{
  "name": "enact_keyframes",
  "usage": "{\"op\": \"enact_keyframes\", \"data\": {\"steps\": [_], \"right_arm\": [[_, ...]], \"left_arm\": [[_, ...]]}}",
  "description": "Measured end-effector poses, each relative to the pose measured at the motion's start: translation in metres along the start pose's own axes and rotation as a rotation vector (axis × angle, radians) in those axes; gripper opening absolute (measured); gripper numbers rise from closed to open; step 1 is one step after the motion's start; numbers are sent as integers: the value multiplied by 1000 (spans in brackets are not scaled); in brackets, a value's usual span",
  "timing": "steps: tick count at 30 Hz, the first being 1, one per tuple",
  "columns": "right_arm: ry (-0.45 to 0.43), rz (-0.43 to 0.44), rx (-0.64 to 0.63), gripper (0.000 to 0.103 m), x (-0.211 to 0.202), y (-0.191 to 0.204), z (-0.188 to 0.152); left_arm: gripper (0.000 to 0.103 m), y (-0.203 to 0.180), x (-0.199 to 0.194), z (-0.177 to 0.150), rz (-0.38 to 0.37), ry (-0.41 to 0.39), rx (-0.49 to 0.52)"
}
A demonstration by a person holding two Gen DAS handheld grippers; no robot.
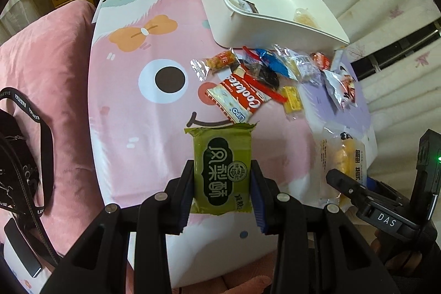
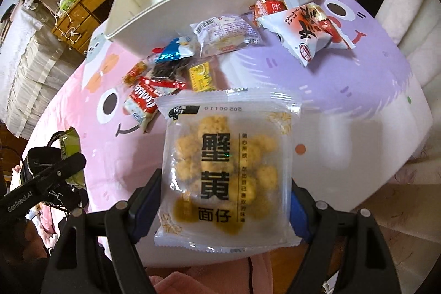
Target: Organize snacks
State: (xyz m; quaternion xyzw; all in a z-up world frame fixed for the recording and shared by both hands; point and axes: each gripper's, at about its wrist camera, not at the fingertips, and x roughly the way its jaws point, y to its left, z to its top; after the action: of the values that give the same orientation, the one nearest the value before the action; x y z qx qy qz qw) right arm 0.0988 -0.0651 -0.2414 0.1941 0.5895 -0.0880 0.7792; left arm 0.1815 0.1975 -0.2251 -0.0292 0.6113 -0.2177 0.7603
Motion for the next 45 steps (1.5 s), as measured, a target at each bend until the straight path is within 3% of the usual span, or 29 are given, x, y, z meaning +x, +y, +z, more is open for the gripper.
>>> {"op": "enact_keyframes", "data": {"steps": [9,17,20,31,45], "right_arm": [[-61,10,-23,80,-26,-1,-9],[-68,41,-95,80,-32,-3,11],[-77,51,-138,80,-39,-7,24],[-109,102,-242,80,-57,-39,102],[-186,172,-405,80,-60,-54,223]], "left_arm": [[36,-7,-24,-9,-8,-41,19],[36,-26,-34,5,14,-90,-5],[36,-38,-37,14,56,-115,-5],[36,-69,-52,72,108,-220,-113],[36,-111,-53,167,188,-351,-147]]}}
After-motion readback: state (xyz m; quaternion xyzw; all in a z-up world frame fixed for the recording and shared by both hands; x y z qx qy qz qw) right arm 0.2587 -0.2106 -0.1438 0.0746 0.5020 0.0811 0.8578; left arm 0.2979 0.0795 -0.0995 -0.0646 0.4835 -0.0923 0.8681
